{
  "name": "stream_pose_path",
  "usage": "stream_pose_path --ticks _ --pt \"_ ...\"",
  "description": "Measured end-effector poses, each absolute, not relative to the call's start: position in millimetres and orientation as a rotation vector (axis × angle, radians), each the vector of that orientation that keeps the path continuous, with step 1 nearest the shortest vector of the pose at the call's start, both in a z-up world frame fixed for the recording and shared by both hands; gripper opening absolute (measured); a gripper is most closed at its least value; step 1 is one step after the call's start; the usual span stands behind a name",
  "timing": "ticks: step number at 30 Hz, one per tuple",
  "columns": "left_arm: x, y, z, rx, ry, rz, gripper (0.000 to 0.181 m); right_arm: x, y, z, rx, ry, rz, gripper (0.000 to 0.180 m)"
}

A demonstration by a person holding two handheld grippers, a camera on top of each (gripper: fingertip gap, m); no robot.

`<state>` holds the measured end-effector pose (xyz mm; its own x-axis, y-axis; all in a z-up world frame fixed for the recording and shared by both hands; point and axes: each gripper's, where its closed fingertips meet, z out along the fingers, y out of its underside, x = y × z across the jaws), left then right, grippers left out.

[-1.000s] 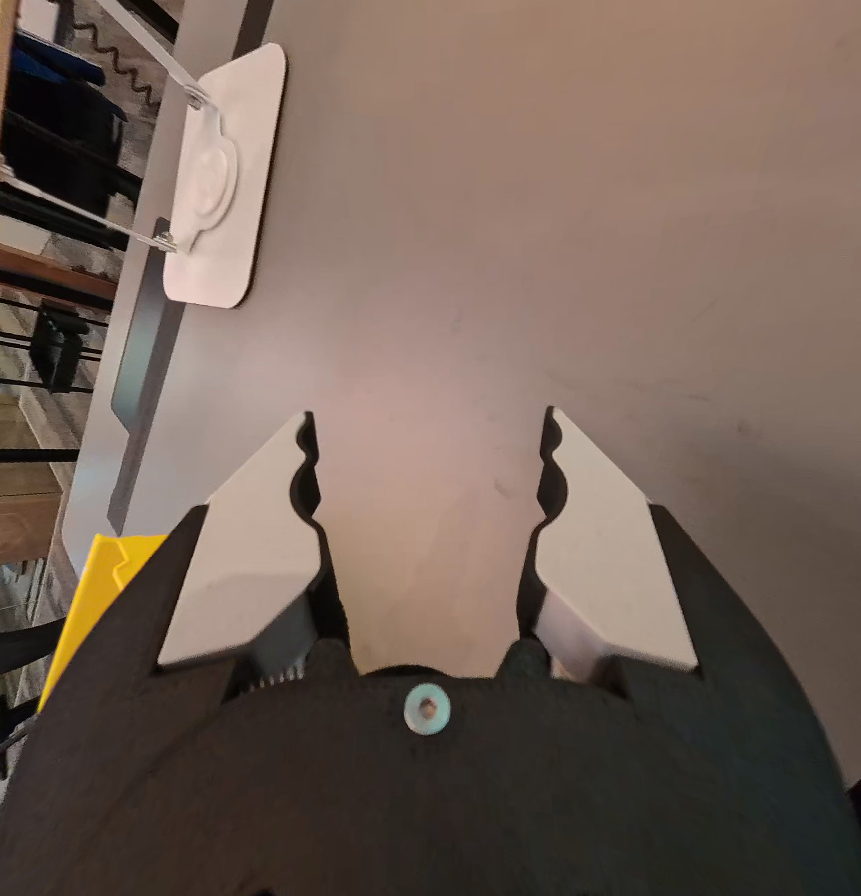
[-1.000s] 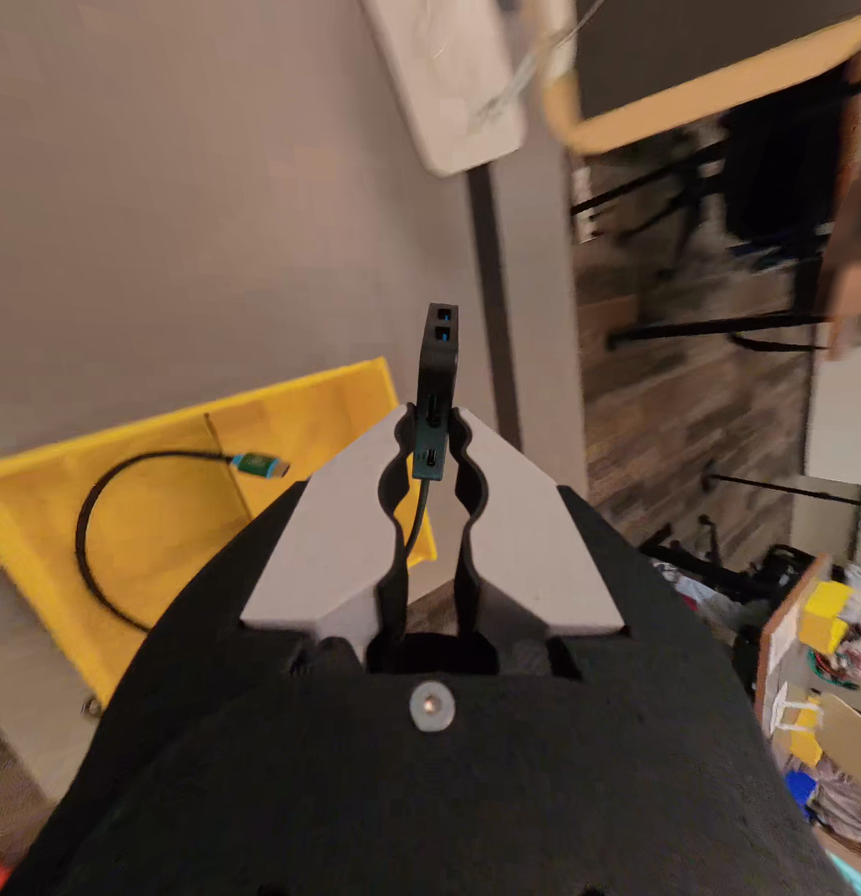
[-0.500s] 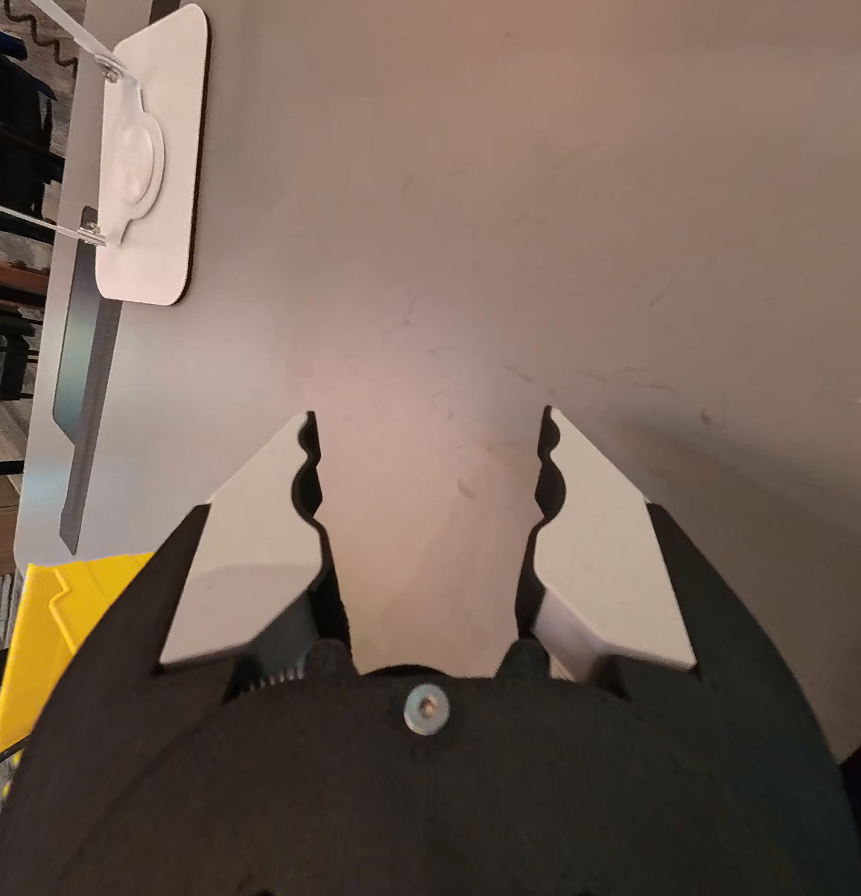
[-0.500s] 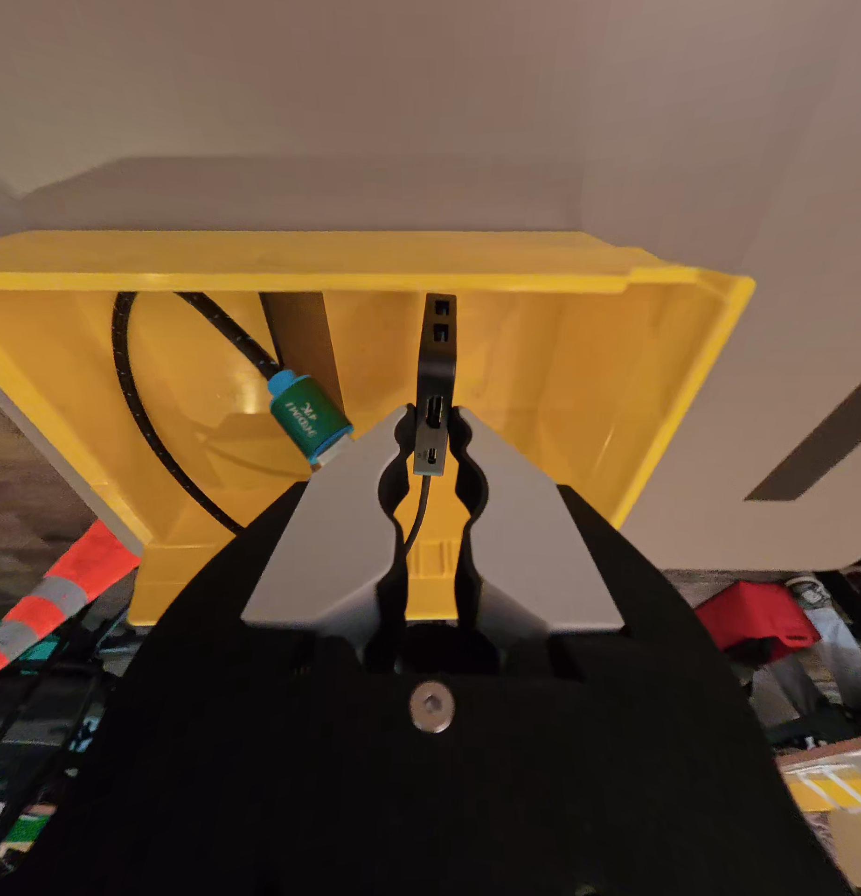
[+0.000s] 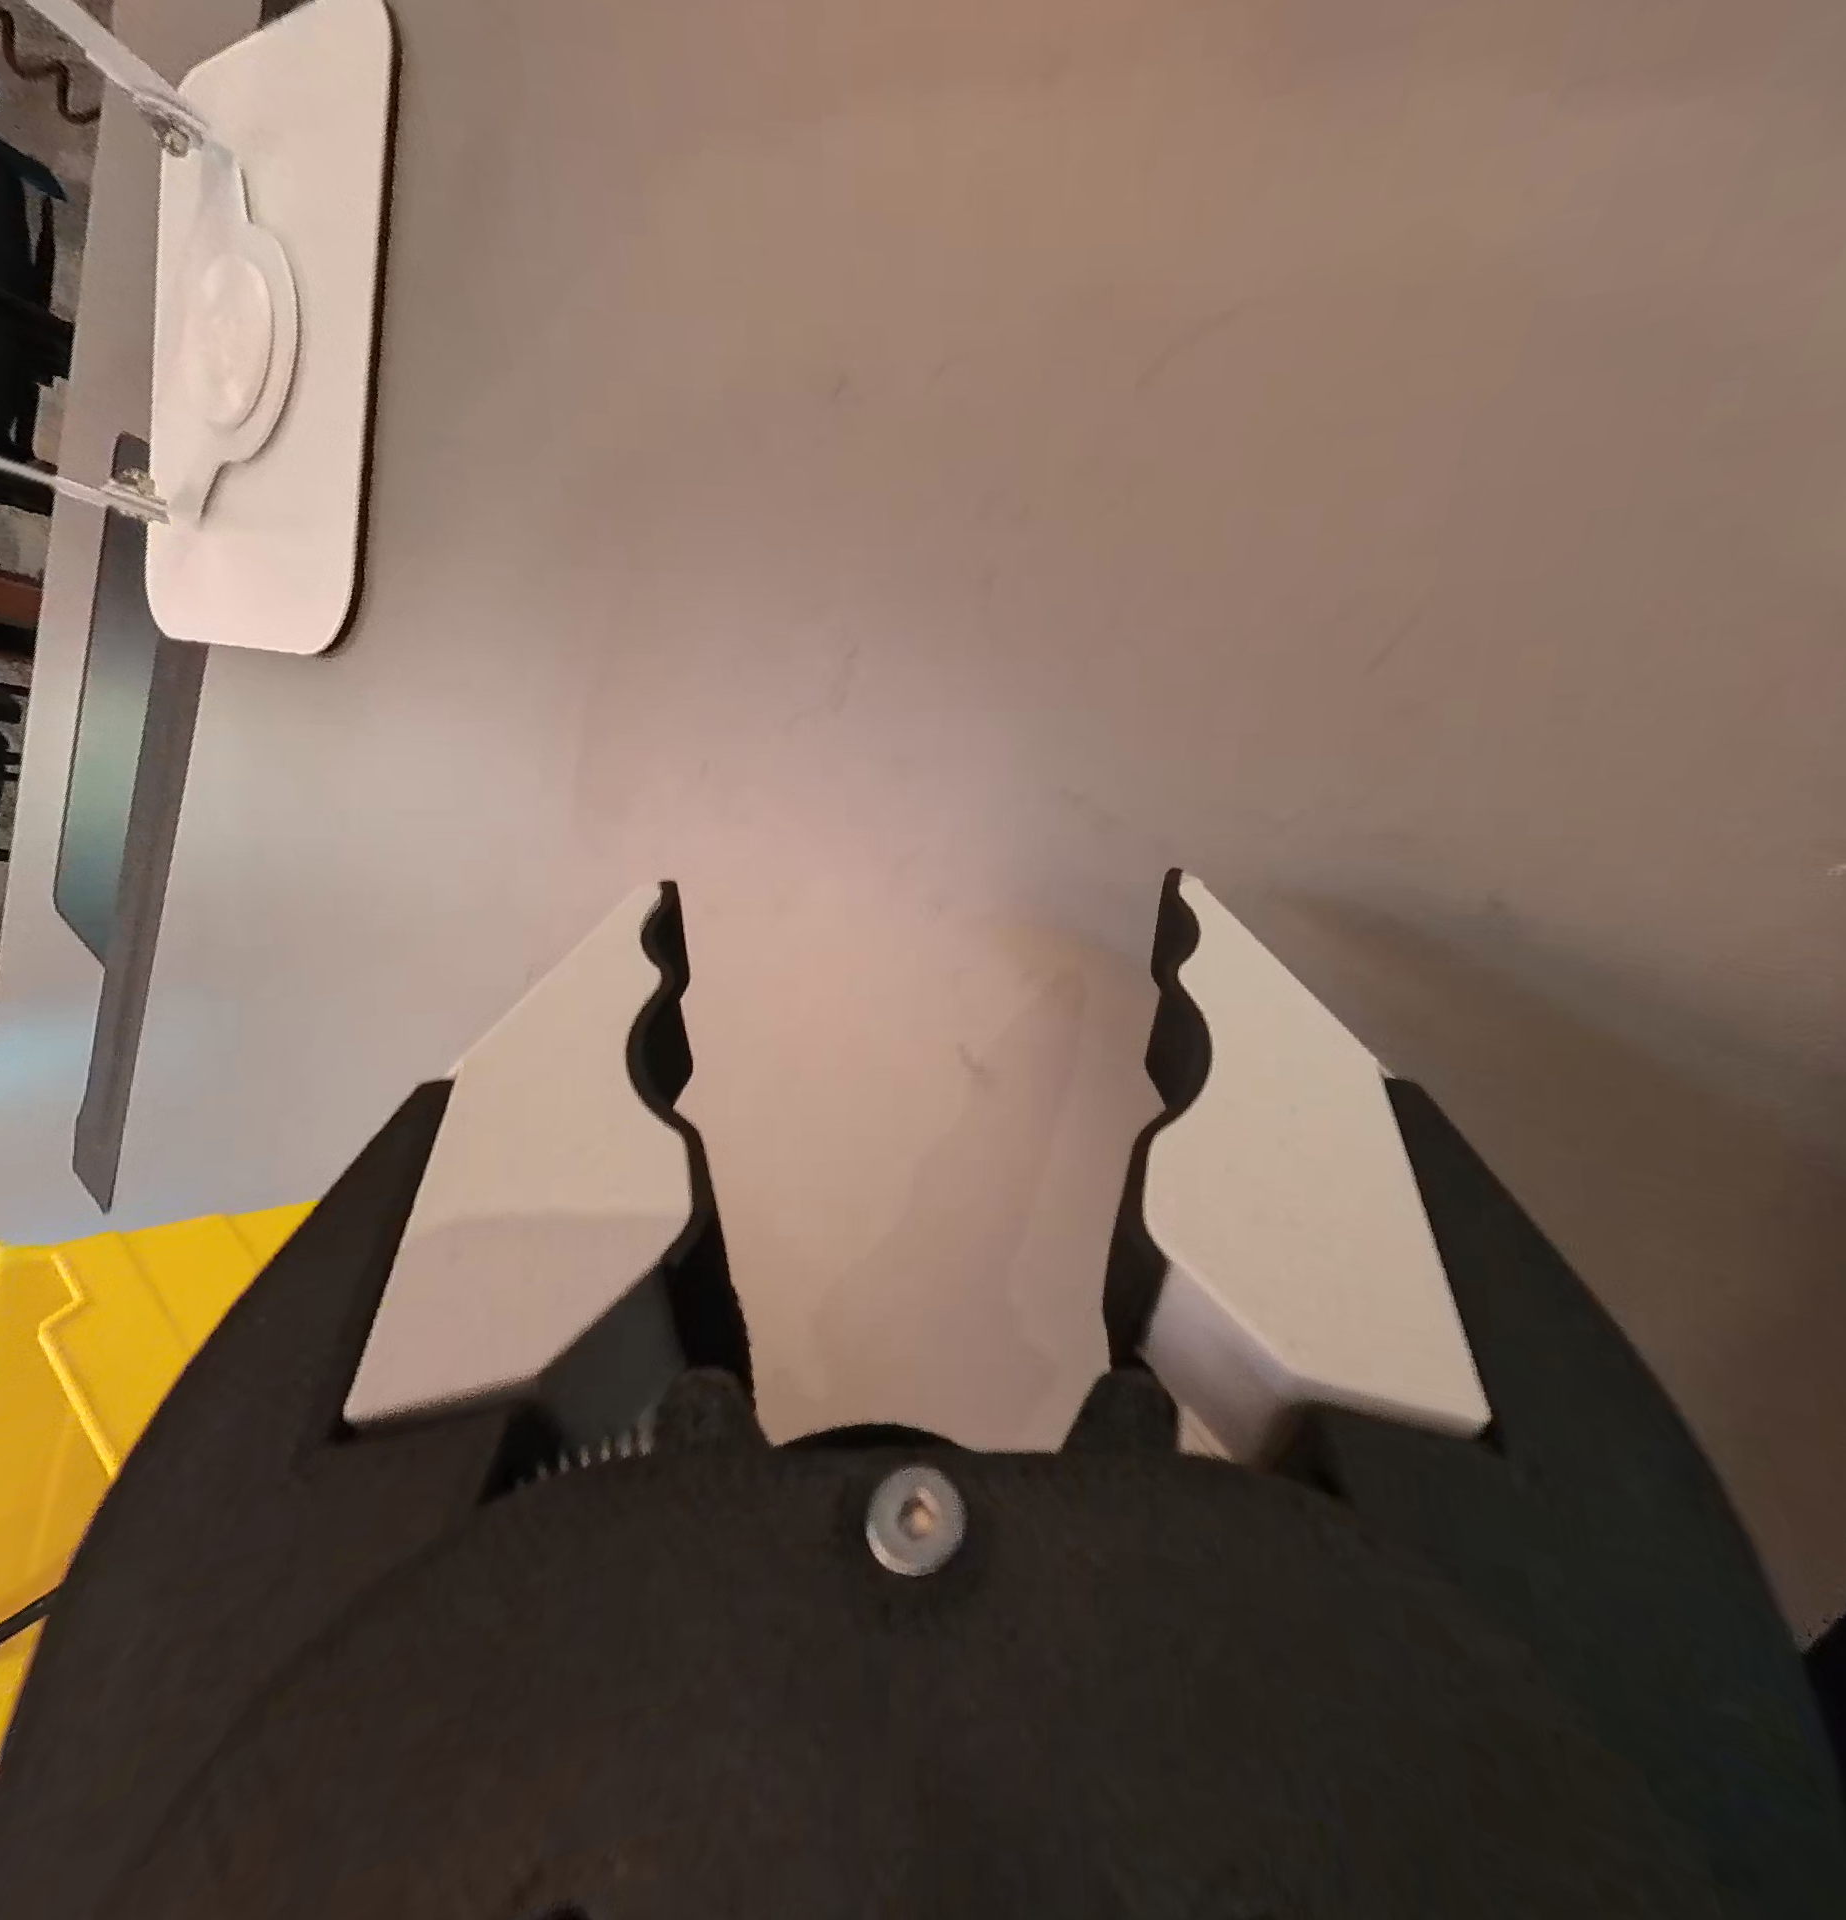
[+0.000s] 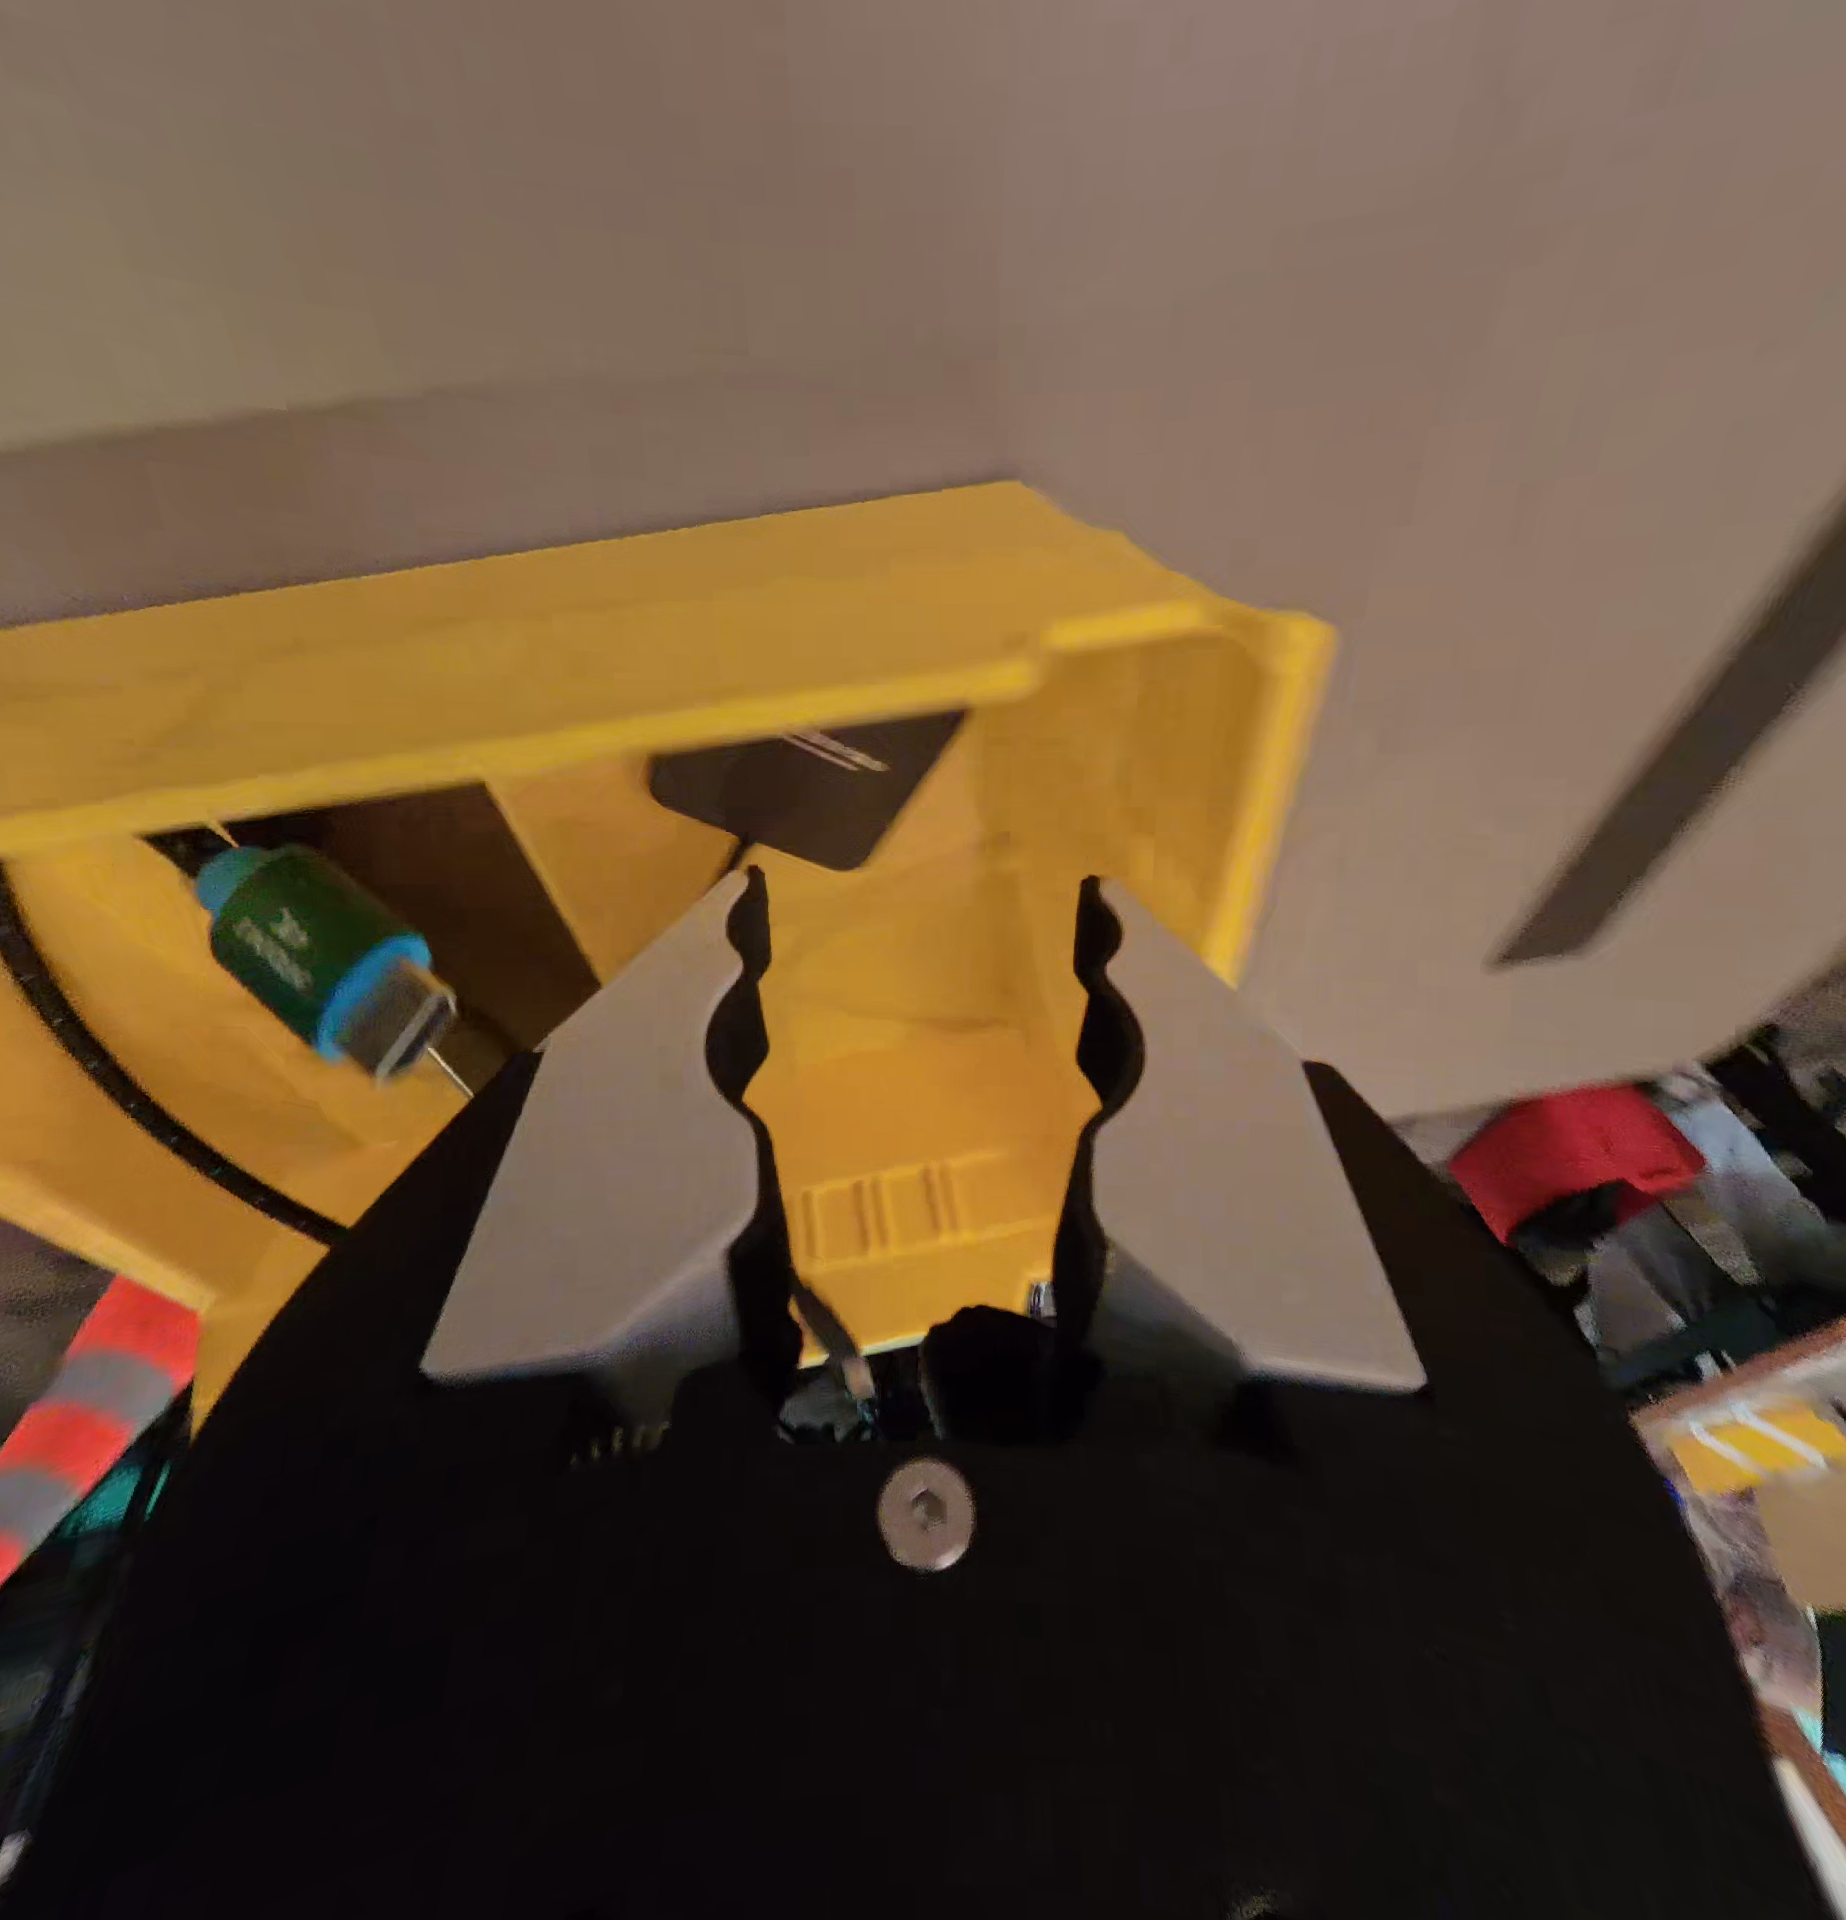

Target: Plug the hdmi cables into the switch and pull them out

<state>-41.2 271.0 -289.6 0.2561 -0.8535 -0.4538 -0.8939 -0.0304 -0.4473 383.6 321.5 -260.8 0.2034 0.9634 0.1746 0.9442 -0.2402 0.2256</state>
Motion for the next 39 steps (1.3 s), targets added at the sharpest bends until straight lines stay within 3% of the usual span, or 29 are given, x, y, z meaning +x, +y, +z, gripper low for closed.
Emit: stream_pose_path --ticks 6,13,18,26,33,39 --pt "-42.5 274.0 -284.6 -1.873 1.555 0.054 0.088 365.4 332.9 -162.7 2.638 1.943 0.726 0.050" --pt "-41.0 267.9 -273.2 -1.857 1.521 0.001 0.084 253.2 286.4 -94.5 2.901 2.245 0.675 0.043" --pt "-45.1 265.7 -265.3 -1.842 1.512 -0.003 0.079 160.6 249.9 -95.4 3.104 2.417 0.364 0.044" --pt "-72.4 287.8 -234.4 -1.811 1.430 0.084 0.074 30.7 226.7 -99.8 3.464 2.228 -0.893 0.045" --pt "-185.0 344.3 -175.2 -1.923 1.071 0.174 0.063 -17.6 233.6 -125.9 3.673 1.857 -1.303 0.043" --pt "-321.7 371.7 -153.2 -2.104 0.664 0.149 0.074 -31.9 234.9 -173.4 3.771 1.803 -1.241 0.040"
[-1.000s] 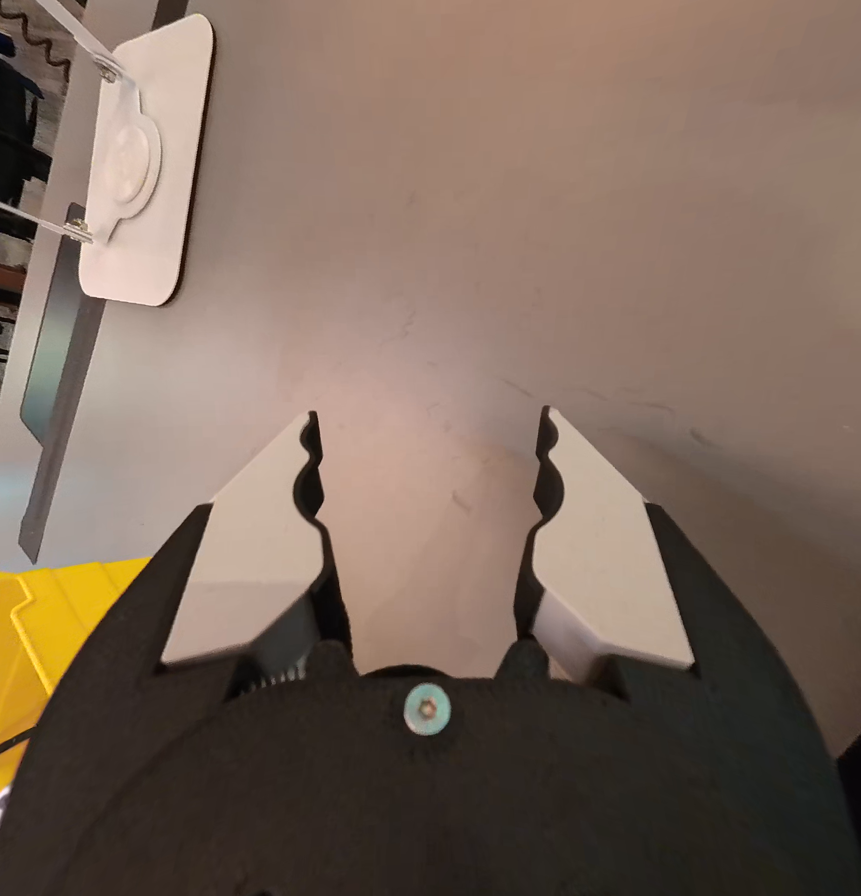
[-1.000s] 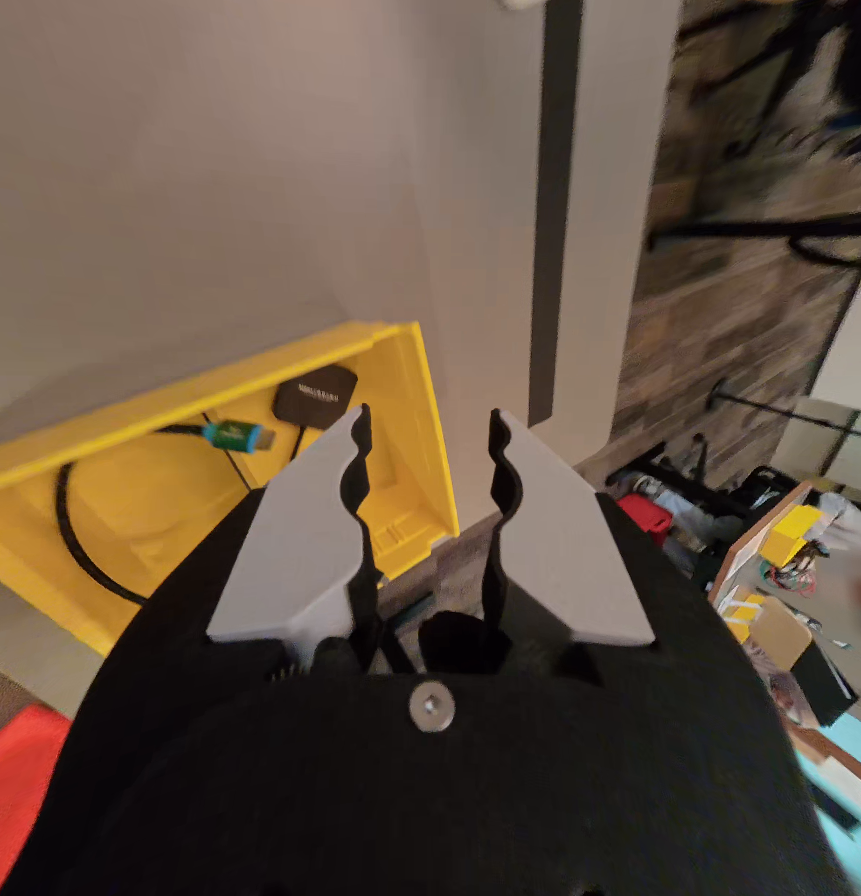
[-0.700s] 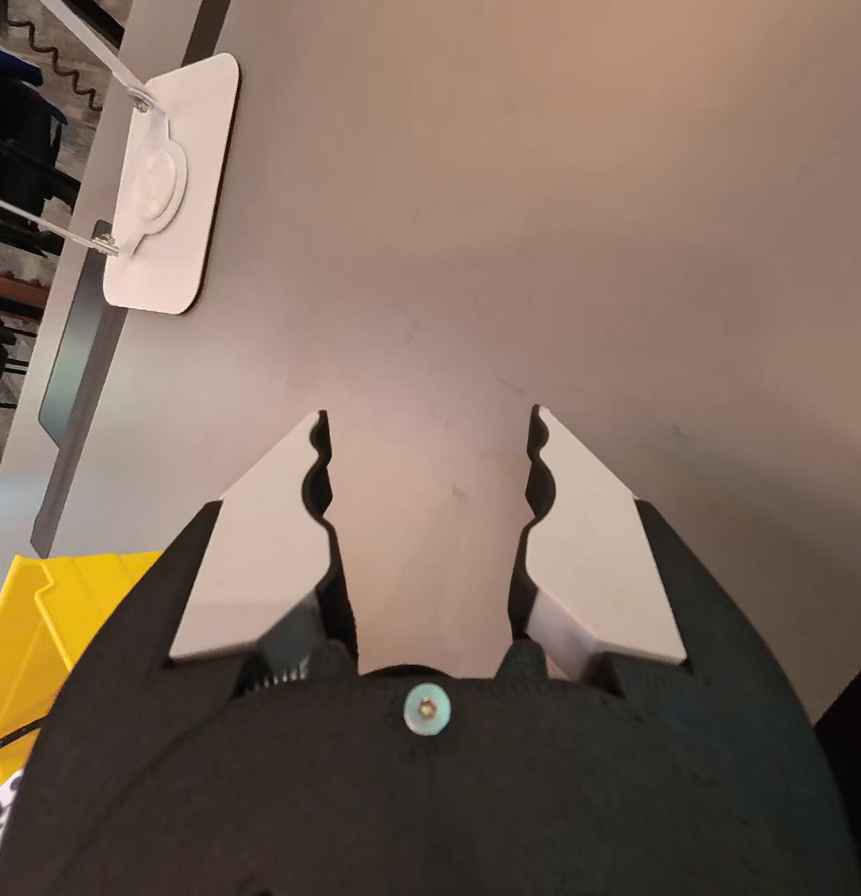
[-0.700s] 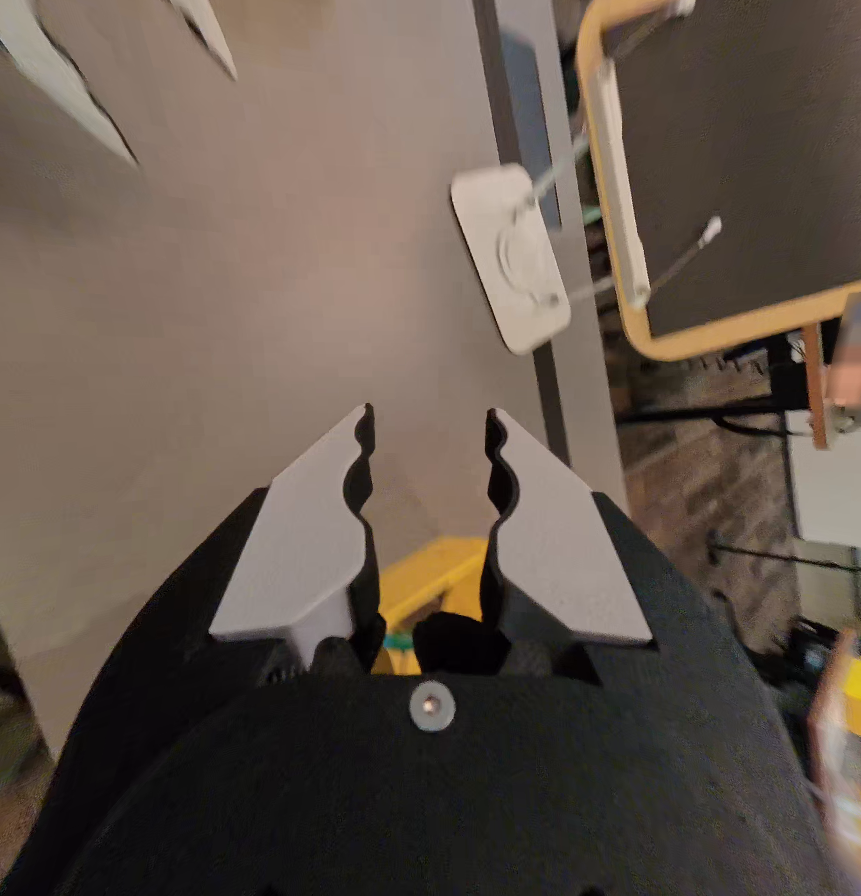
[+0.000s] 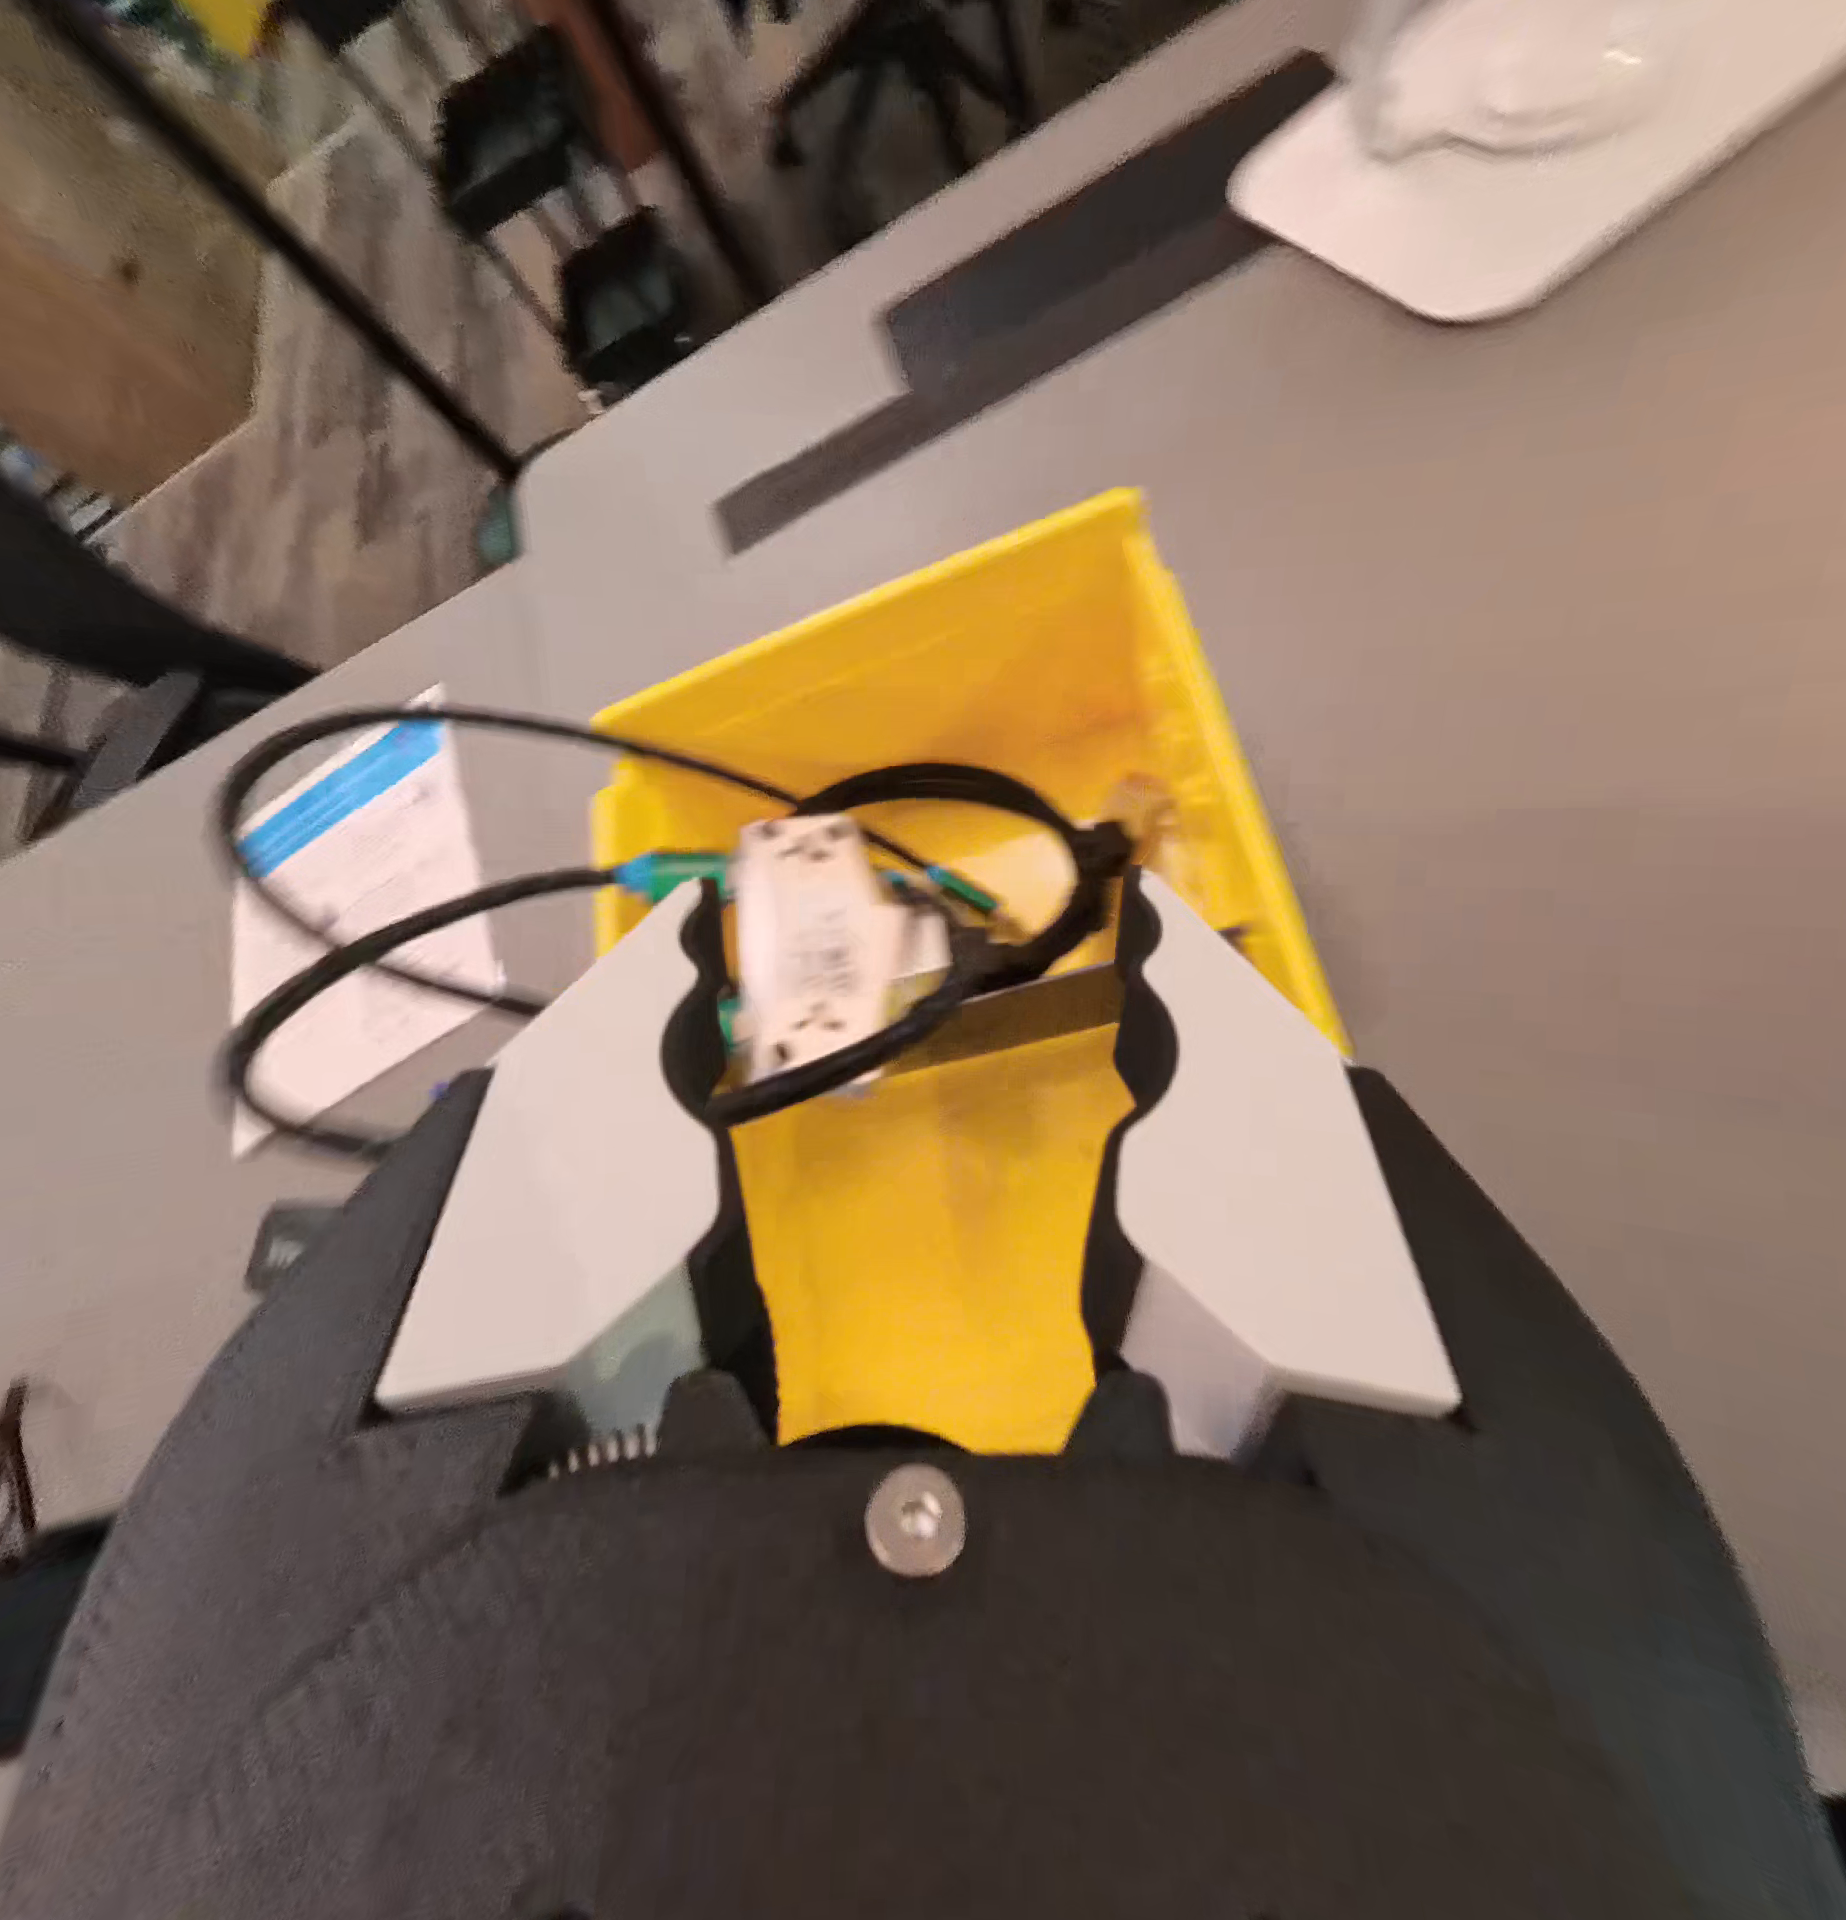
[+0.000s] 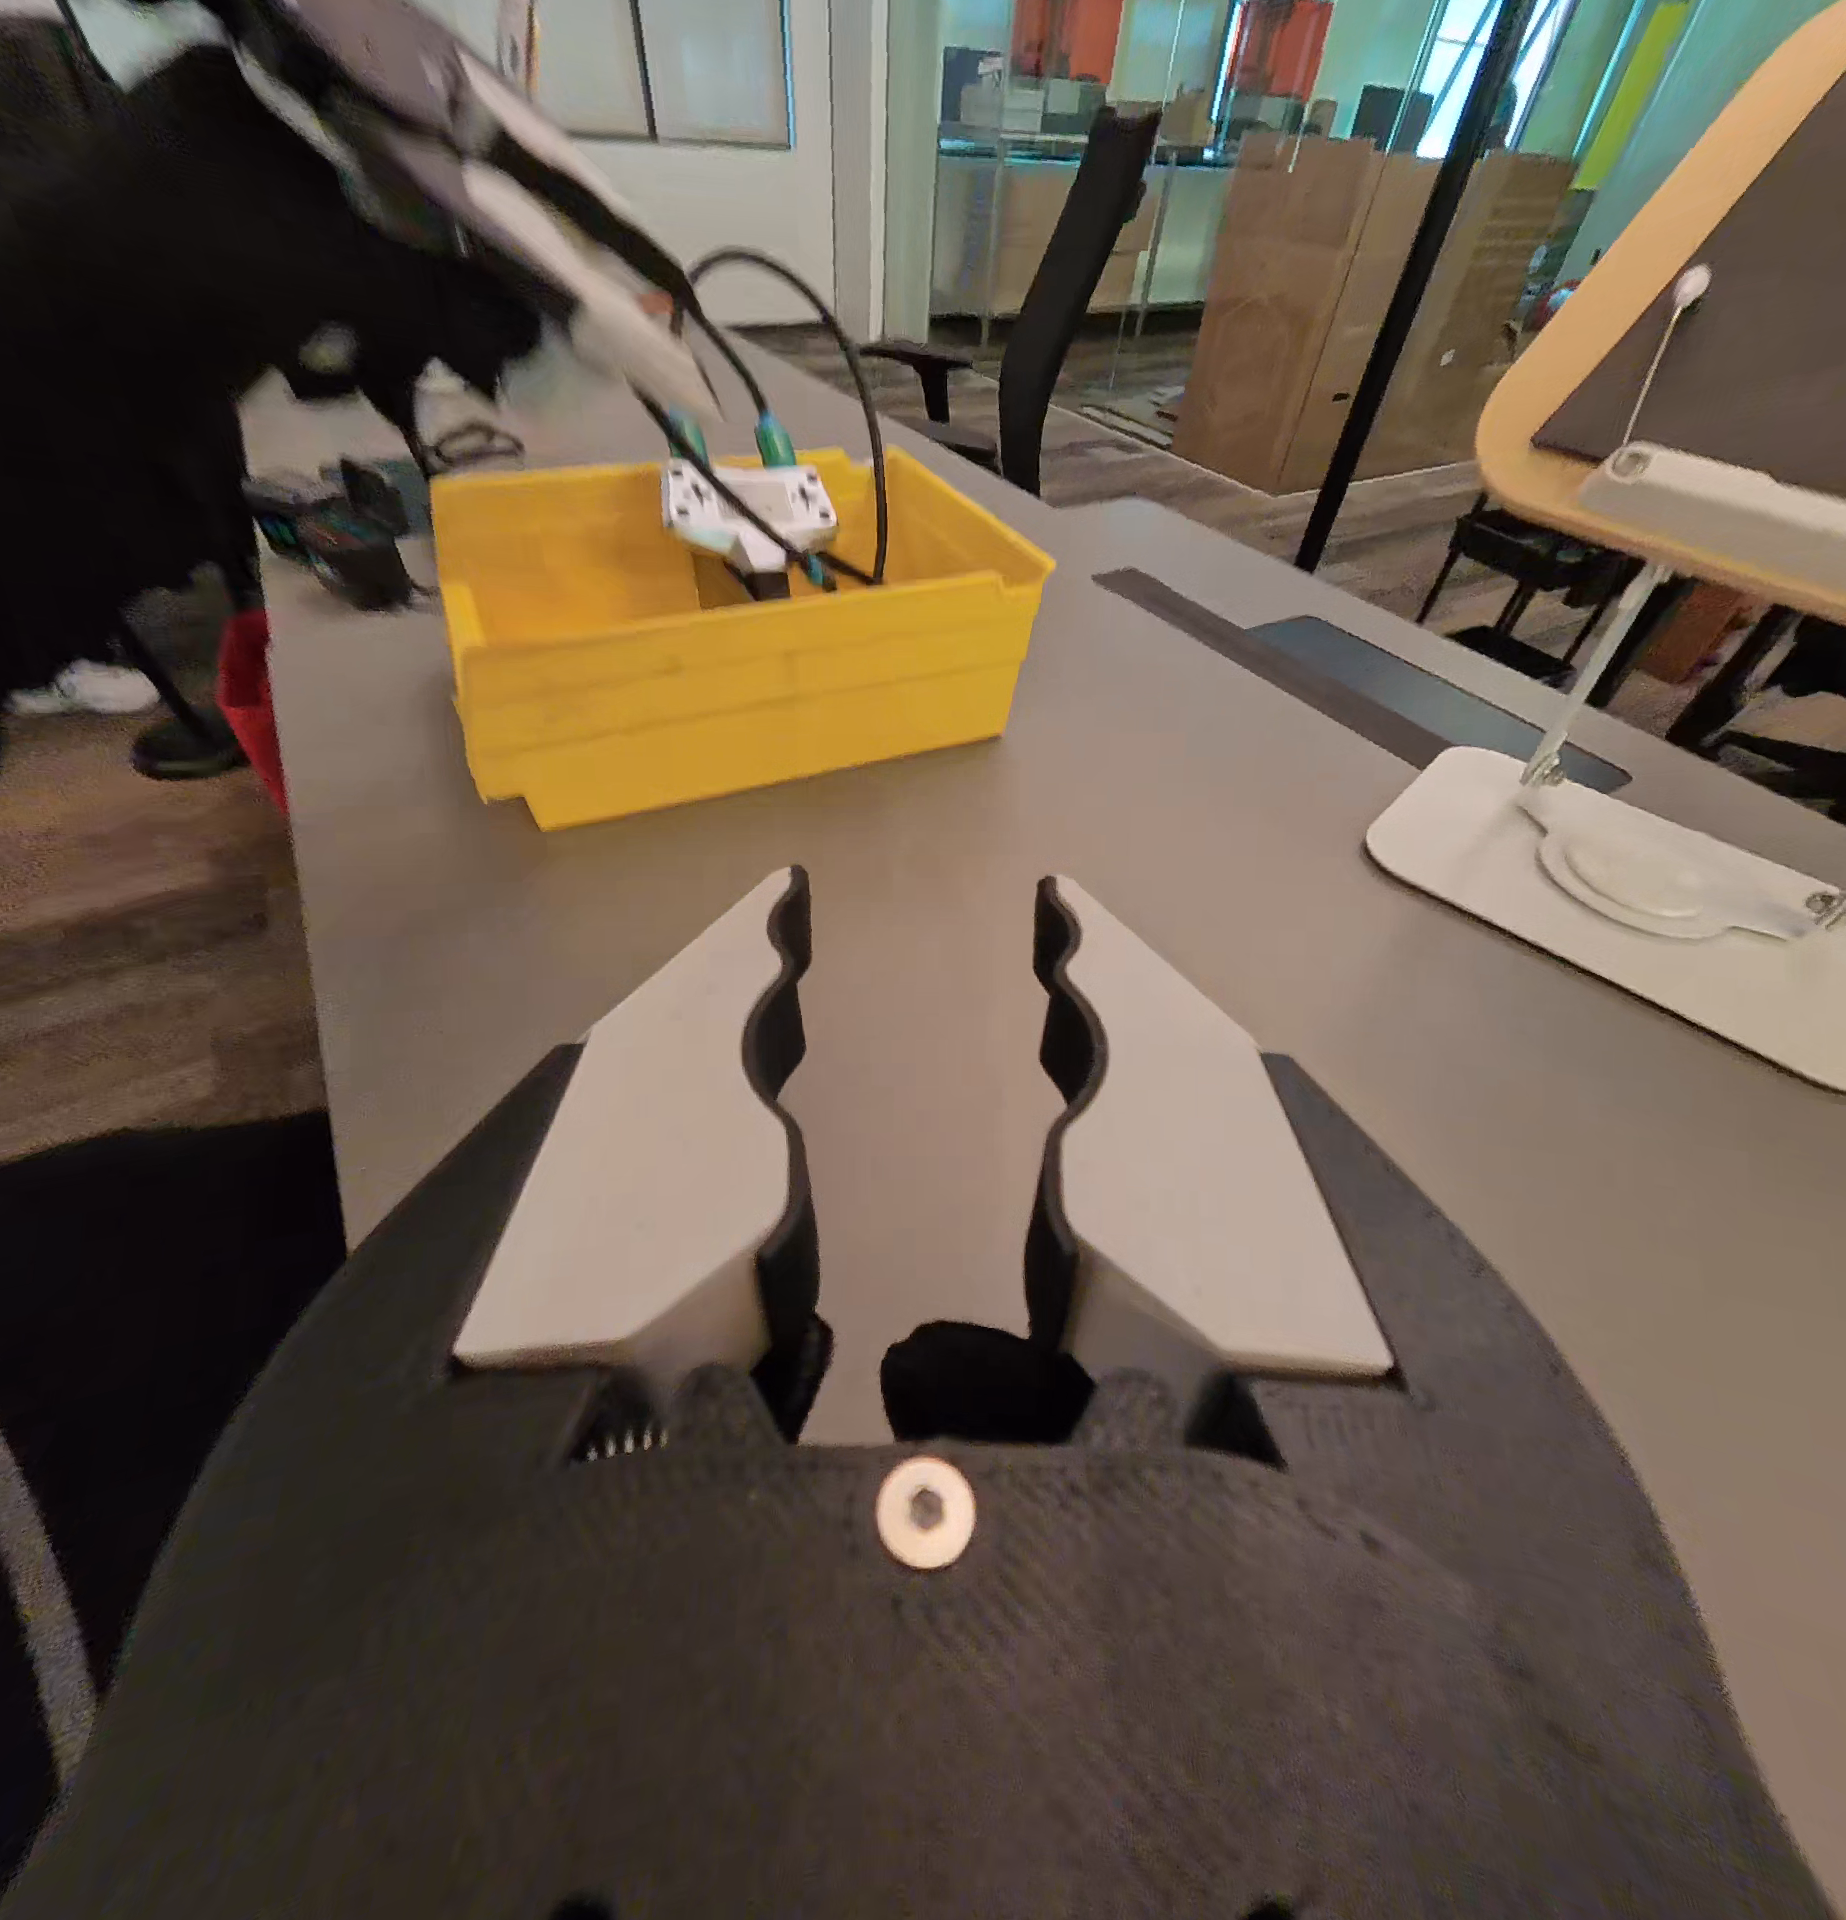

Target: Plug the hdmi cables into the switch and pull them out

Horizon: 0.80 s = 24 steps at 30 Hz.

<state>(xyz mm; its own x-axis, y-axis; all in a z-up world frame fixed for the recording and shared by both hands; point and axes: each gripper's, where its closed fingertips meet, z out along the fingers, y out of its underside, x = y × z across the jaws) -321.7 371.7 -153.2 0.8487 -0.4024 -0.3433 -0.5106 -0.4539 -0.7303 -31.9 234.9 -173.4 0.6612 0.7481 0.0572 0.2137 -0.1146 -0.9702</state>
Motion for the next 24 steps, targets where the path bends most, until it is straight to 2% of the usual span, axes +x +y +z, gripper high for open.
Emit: stream_pose_path --ticks 4,7,10,14,17,21,24 --pt "-392.4 376.9 -135.0 -2.097 0.367 0.059 0.068 -33.8 231.1 -207.4 -1.671 -0.844 0.467 0.039" --pt "-425.2 372.6 -133.5 -2.103 0.254 -0.015 0.052 -30.3 230.6 -218.2 -1.678 -0.842 0.452 0.039" --pt "-444.4 370.0 -139.8 -2.135 0.186 -0.052 0.069 -24.6 229.7 -219.6 -1.667 -0.835 0.439 0.039" --pt "-443.1 370.1 -129.4 -2.063 0.161 -0.159 0.064 -20.6 230.8 -227.7 -1.687 -0.840 0.431 0.039" --pt "-438.3 367.6 -148.0 -2.148 0.207 -0.170 0.061 -20.8 232.1 -236.0 -1.704 -0.856 0.424 0.039" --pt "-442.1 371.1 -164.7 -2.182 0.127 -0.266 0.065 -21.7 231.9 -243.7 -1.717 -0.878 0.416 0.039" --pt "-466.0 375.0 -173.8 -2.175 -0.014 -0.249 0.075 -20.7 231.8 -246.3 -1.721 -0.889 0.408 0.039"
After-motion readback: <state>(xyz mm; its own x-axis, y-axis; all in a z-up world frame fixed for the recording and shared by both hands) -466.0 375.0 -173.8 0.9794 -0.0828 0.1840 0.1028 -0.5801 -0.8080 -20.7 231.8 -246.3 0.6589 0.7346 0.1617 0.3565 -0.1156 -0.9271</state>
